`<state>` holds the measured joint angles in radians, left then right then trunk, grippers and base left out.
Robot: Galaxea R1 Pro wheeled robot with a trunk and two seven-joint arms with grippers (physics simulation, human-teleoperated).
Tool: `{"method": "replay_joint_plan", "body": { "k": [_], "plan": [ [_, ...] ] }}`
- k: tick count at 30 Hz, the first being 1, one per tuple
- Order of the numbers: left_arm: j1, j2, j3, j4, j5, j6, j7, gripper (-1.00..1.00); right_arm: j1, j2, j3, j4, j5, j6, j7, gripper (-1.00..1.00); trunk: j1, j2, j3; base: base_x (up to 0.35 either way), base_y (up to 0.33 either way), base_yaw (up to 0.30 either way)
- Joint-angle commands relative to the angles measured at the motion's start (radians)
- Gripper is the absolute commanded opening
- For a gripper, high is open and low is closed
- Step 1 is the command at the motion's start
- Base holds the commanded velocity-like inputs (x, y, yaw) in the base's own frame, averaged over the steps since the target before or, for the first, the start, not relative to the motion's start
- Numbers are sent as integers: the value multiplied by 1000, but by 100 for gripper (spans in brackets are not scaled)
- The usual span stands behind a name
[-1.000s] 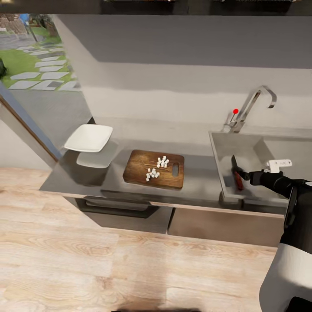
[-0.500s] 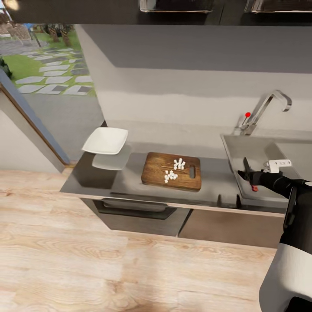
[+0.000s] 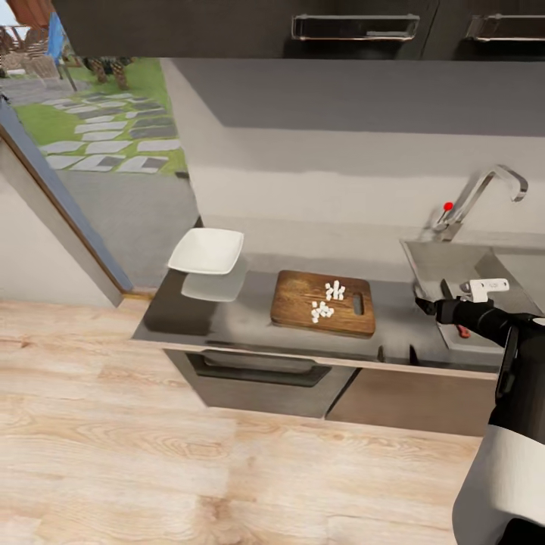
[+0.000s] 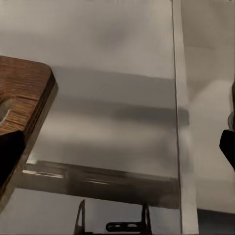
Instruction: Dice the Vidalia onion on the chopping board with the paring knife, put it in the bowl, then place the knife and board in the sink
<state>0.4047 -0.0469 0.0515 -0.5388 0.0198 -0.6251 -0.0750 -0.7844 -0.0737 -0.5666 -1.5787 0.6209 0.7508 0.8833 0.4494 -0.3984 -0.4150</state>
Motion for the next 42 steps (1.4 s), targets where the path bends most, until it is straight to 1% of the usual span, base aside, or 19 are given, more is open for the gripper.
{"method": "replay_joint_plan", "body": {
  "k": [1, 3, 6, 9, 12, 15, 18, 22, 35, 36, 37, 38, 39, 40, 41, 42],
  "plan": [
    [0, -1, 5, -1, 2, 0, -8, 100, -1, 0, -2, -1, 10, 3, 11, 100, 1, -2, 0, 0, 220, 0],
    [0, -1, 5, -1, 3, 0, -8, 100, -1, 0, -19, 0, 9, 2, 11, 100, 1, -2, 3, 0, 221, 0],
    [0, -1, 5, -1, 3, 2, -8, 100, -1, 2, -85, 0, 8, 0, 11, 100, 1, -2, 8, 0, 220, 0],
    [0, -2, 5, -1, 3, 2, -8, 100, -1, 4, -110, 1, 8, -1, 12, 100, 1, -2, 12, 0, 141, 0],
    [0, -2, 5, -1, 3, 2, -8, 100, -1, 8, -115, 2, 8, -1, 11, 100, 1, -2, 17, 0, 26, 0],
    [0, -2, 5, -1, 2, 1, -8, 100, -1, 27, -118, 2, 9, -3, 9, 100, 1, -2, 19, 0, 5, 0],
    [0, -2, 5, -1, 2, 1, -8, 100, -1, 33, -119, 2, 9, -3, 8, 100, 1, -2, 20, 0, 1, 0],
    [0, -2, 5, -1, 2, 1, -8, 100, -1, 35, -119, 2, 10, -4, 8, 100, 1, -2, 20, 0, 0, -82],
    [0, -2, 5, -1, 2, 1, -8, 100, -1, 39, -119, 3, 9, -4, 8, 100, 1, -2, 28, 0, 0, -233],
    [0, -2, 5, 0, 2, 1, -8, 100, -1, 47, -119, 3, 8, -4, 9, 100, 1, -2, 28, 0, 0, -151],
    [0, -2, 5, 0, 3, 2, -8, 100, -1, 78, -119, 3, 8, -4, 10, 100, 1, -2, 29, 0, 0, -62],
    [0, -2, 5, 0, 3, 2, -8, 100, -1, 102, -119, 3, 9, -5, 9, 100, 1, -2, 29, 0, 0, -40],
    [0, -2, 5, 0, 3, 2, -8, 100, -1, 113, -120, 3, 9, -5, 8, 100, 1, -2, 29, 0, 0, -32],
    [0, -2, 5, 0, 3, 2, -8, 100, -1, 132, -121, 3, 9, -7, 6, 100, 1, -2, 29, 0, 0, -20],
    [0, -2, 5, 0, 3, 2, -8, 100, -1, 145, -121, 3, 9, -9, 5, 100, 1, -2, 29, 0, 0, -13],
    [0, -2, 5, 0, 3, 2, -8, 100, -1, 152, -121, 2, 9, -13, 4, 100, 1, -2, 29, 0, 0, -8]
  ]
}}
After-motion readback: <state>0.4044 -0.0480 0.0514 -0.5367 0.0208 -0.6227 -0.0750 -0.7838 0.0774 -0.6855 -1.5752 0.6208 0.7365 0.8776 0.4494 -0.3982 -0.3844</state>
